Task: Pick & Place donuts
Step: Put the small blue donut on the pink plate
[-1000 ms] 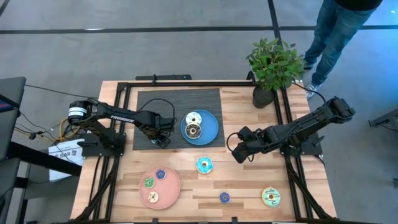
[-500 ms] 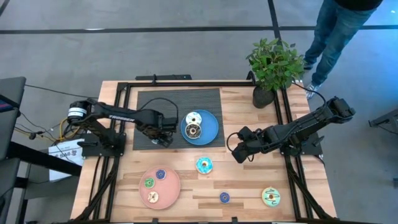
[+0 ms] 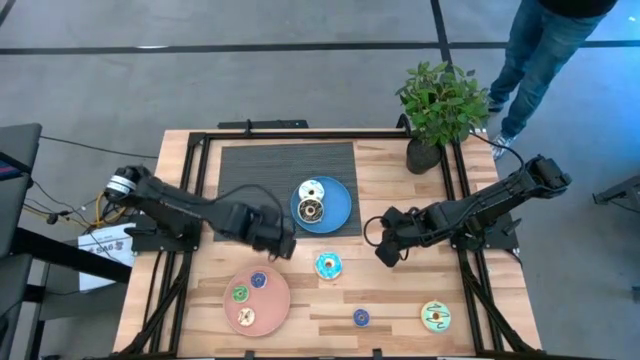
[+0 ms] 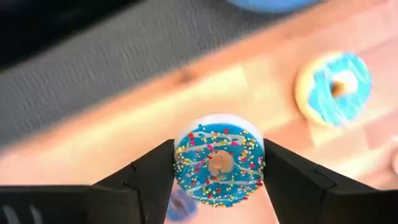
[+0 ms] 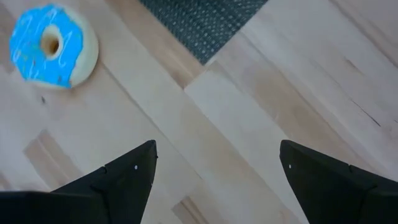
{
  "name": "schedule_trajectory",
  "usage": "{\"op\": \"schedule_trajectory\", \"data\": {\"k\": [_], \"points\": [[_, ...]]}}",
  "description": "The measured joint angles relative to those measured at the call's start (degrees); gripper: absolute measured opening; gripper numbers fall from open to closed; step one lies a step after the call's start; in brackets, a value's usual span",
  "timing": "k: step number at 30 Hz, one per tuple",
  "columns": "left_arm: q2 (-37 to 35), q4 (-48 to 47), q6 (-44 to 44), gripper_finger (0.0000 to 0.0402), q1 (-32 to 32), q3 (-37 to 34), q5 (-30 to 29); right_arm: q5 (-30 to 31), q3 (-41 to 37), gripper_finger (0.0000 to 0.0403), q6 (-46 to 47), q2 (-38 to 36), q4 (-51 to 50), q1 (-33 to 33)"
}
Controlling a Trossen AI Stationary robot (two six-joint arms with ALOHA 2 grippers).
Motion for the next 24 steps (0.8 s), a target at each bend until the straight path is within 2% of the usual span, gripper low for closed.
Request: {"op": "schedule_trajectory", "data": {"k": [5,10,16,19,24], "points": [[2.7,2.5,-14.9,0.0216,-9.1,0.6,-1.5,-1.1,0.0,0.0331,-5.5,0.0,0.0,0.0],[8.7,8.6,-28.3,0.0216,-16.7,0.6,-1.2,-1.1,0.0,0.0331,-9.4,0.0,0.8,0.0],[15.5,13.7,-35.4,0.0216,-22.0,0.6,1.9,-1.0,0.0,0.0331,-12.0,0.0,2.1,0.0],[17.0,13.2,-38.6,0.0216,-23.8,0.6,2.1,-0.9,0.0,0.0331,-12.0,0.0,2.4,0.0],[17.4,9.8,-38.8,0.0216,-24.5,0.6,2.4,-0.9,0.0,0.0331,-12.0,0.0,3.3,0.0]]}}
